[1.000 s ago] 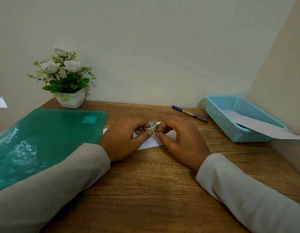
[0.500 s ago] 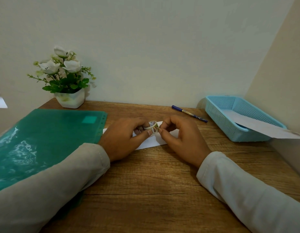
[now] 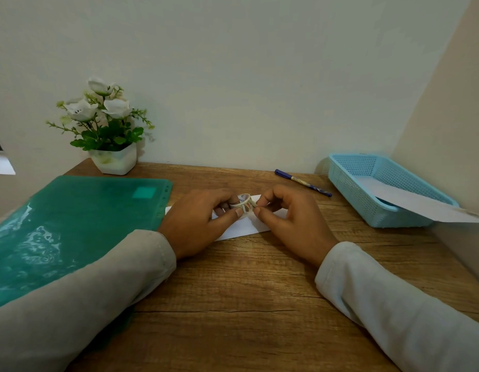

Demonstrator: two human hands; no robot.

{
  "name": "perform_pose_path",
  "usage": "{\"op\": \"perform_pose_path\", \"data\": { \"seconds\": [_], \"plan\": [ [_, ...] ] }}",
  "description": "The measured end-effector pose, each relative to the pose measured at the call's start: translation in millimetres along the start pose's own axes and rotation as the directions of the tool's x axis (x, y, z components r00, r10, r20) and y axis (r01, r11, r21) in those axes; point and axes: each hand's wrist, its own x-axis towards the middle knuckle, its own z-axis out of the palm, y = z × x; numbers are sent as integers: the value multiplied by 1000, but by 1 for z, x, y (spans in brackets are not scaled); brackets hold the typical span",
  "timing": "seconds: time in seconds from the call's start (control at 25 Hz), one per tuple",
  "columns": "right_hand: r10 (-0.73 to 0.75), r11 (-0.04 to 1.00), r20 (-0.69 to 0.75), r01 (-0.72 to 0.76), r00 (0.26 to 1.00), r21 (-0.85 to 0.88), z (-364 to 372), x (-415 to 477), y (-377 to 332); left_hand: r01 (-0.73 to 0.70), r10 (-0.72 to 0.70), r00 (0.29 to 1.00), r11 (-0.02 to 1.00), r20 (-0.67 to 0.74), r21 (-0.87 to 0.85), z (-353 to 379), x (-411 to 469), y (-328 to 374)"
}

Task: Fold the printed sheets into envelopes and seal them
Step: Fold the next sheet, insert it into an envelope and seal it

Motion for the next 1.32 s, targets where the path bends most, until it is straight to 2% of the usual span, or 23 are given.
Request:
{"op": "perform_pose_path", "data": {
  "seconds": [0.08, 0.2, 0.36, 0.48, 0.64, 0.92, 1.04, 1.12, 1.2, 1.32],
  "plan": [
    [99, 988, -16, -97, 995, 117, -4, 2, -1, 9, -9, 1000, 1000, 4, -6, 1, 1, -1],
    [258, 912, -29, -233, 966, 338, -9, 5, 1, 29, -29, 1000, 999, 9, 13, 2, 1, -6],
    [365, 833, -30, -312, 930, 458, -12, 7, 5, 80, -80, 997, 996, -19, 26, -7, 7, -14],
    [388, 812, -28, -327, 921, 483, -14, 9, 6, 74, -82, 995, 985, 47, 155, -21, 24, -12],
    [387, 815, -13, -336, 922, 472, -13, 10, 7, 121, -157, 986, 895, 49, 429, -24, 67, -15],
    [364, 829, -5, -321, 931, 458, -12, 11, 10, 243, -321, 947, 778, 33, 579, -6, 110, -39],
    [360, 834, -6, -319, 933, 451, -11, 12, 11, 249, -244, 967, 832, -75, 496, -5, 99, -29],
    [350, 844, -16, -308, 937, 439, -11, 12, 11, 185, -158, 981, 933, -112, 309, -2, 79, -6],
    [332, 855, -34, -286, 943, 434, -11, 12, 12, 147, -143, 989, 983, -40, 108, 5, 57, 24],
    [295, 869, -44, -248, 955, 427, -10, 10, 10, 133, -127, 991, 985, 51, -115, 19, 37, 41]
  ]
}}
